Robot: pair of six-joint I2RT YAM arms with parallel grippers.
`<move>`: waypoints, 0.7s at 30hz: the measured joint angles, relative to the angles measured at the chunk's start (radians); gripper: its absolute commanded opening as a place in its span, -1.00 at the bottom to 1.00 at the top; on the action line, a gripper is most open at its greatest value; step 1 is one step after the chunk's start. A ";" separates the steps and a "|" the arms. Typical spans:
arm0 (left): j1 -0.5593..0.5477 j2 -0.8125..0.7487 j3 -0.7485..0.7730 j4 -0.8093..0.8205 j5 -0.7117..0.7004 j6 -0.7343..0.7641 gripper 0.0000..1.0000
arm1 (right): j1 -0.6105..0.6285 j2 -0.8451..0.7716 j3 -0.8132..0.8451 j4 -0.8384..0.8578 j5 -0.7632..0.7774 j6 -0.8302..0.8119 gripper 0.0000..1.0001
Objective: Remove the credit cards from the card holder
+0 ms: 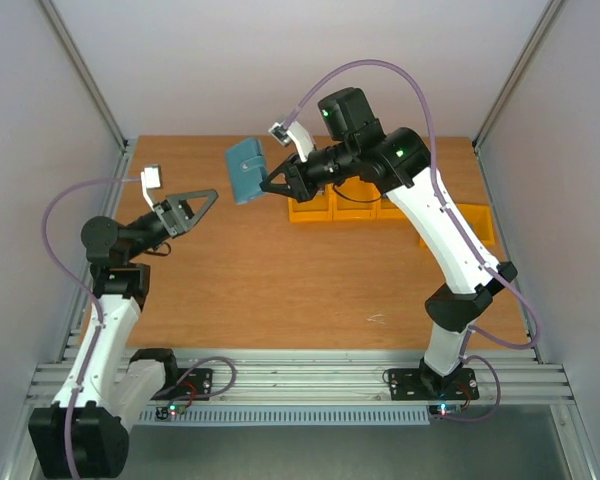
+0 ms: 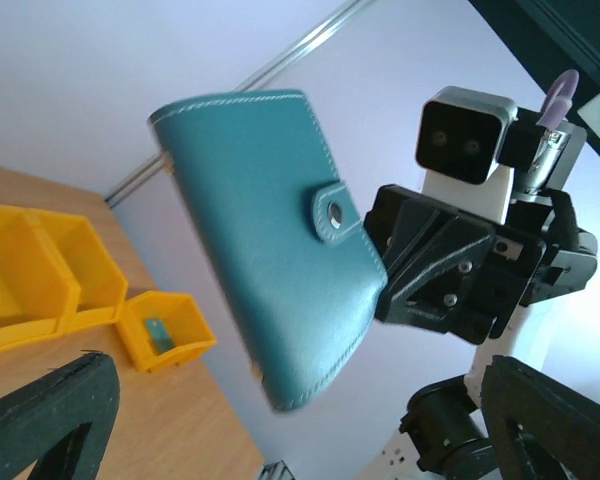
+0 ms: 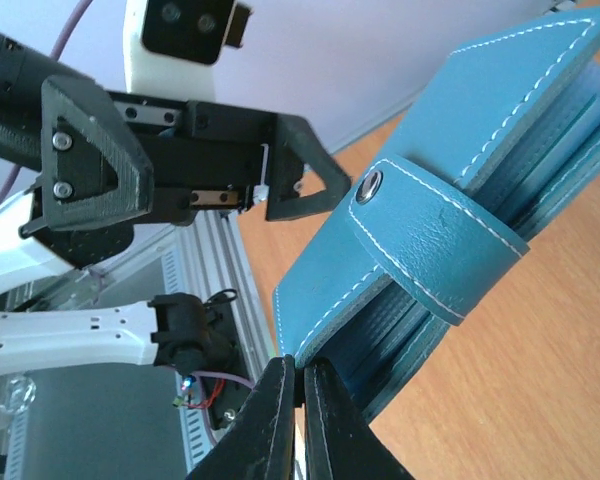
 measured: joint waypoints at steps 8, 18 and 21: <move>-0.095 0.109 0.076 0.012 -0.020 -0.016 0.93 | 0.037 0.000 0.006 -0.016 -0.019 -0.016 -0.97; -0.132 0.134 0.092 0.021 -0.019 -0.034 -0.57 | 0.042 -0.005 0.006 -0.041 -0.017 -0.037 -0.98; -0.132 0.127 0.092 0.033 -0.018 -0.044 -0.71 | 0.042 -0.010 0.006 -0.056 -0.007 -0.040 -0.98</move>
